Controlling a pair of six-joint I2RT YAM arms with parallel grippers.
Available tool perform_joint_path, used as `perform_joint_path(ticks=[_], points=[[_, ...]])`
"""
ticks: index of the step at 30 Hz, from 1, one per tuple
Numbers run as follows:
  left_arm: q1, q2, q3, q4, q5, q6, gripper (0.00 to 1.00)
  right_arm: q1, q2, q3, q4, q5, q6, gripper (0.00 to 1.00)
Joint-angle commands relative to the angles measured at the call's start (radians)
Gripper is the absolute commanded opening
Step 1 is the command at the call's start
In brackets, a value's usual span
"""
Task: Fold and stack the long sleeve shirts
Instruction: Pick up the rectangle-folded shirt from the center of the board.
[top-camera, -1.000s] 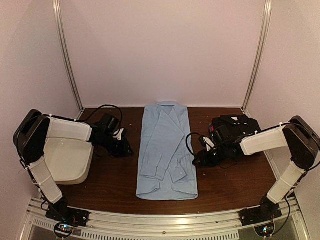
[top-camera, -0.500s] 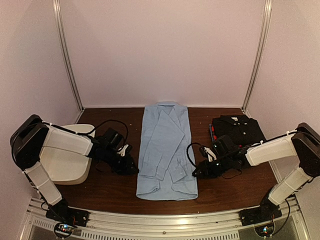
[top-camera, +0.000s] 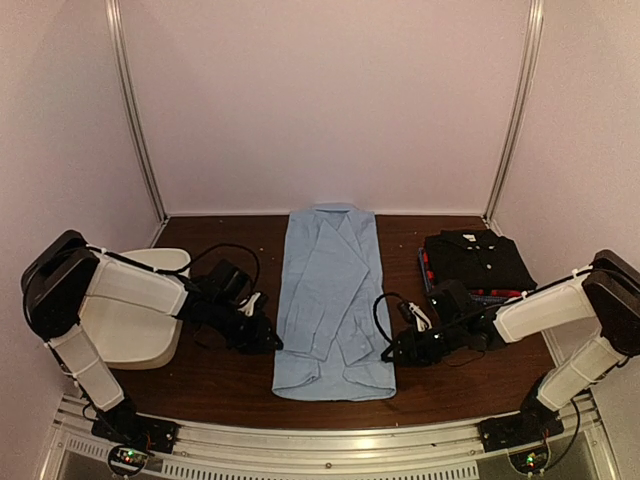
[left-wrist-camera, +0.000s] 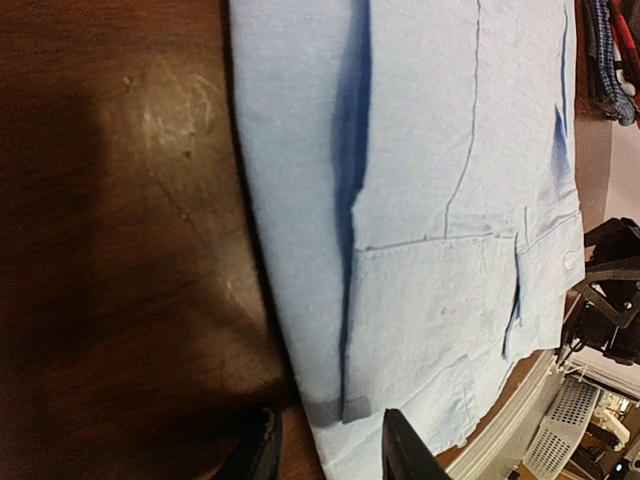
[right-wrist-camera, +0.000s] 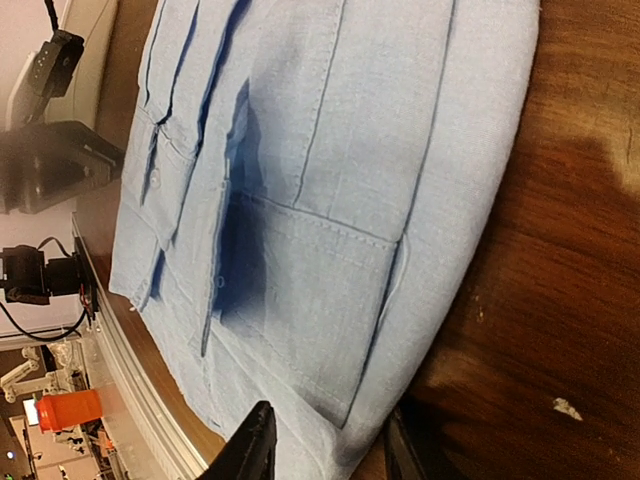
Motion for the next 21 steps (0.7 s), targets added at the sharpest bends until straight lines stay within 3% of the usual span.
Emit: perform_joint_path(ticks=[1,11,21], points=[[-0.017,0.017,-0.017,0.047,0.031,-0.025,0.35,0.008,0.021,-0.031,0.052,-0.021,0.048,0.38],[-0.025,0.032,-0.024,0.095,0.07,-0.057,0.27,0.007,0.043,-0.038,0.116,-0.014,0.083,0.32],[-0.026,0.045,-0.02,0.158,0.105,-0.089,0.0,0.007,0.049,-0.036,0.141,-0.012,0.09,0.15]])
